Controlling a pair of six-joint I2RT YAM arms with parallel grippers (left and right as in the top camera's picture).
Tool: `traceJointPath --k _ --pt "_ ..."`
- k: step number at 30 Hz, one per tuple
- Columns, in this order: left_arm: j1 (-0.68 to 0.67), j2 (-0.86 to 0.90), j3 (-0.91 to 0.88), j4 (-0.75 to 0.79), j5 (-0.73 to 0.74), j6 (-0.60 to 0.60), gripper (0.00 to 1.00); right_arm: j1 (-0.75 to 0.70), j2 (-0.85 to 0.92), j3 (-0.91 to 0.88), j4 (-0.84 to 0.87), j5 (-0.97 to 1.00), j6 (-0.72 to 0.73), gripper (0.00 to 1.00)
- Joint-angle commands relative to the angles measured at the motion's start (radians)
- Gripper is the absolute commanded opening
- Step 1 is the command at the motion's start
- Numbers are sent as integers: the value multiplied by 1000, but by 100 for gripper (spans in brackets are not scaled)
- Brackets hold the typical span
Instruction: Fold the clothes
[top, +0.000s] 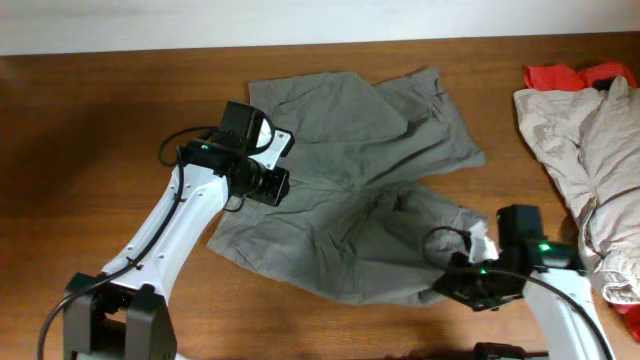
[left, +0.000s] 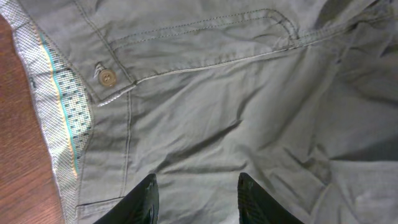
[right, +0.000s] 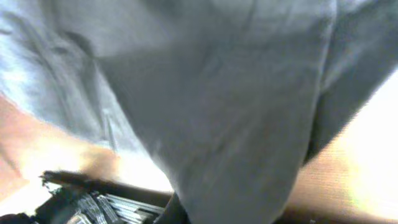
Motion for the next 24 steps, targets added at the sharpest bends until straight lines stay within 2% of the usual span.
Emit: traceJointPath --k 1,7,8,17,22,24 --pt "5 11 -5 0 -22 19 41 6 -76 149 -119 58 68 4" --pt "28 11 -2 -1 -22 19 41 6 -101 259 -232 156 87 6" --pt "32 11 0 -2 -22 19 45 6 -99 257 -237 156 87 6" --pt "69 -10 45 -89 -13 18 54 23 -74 256 -254 103 56 4" --pt "69 -10 39 -224 -14 -85 54 32 -74 256 -196 103 59 4" --pt "72 -10 21 -214 -27 -118 57 32 -74 256 -164 99 84 4"
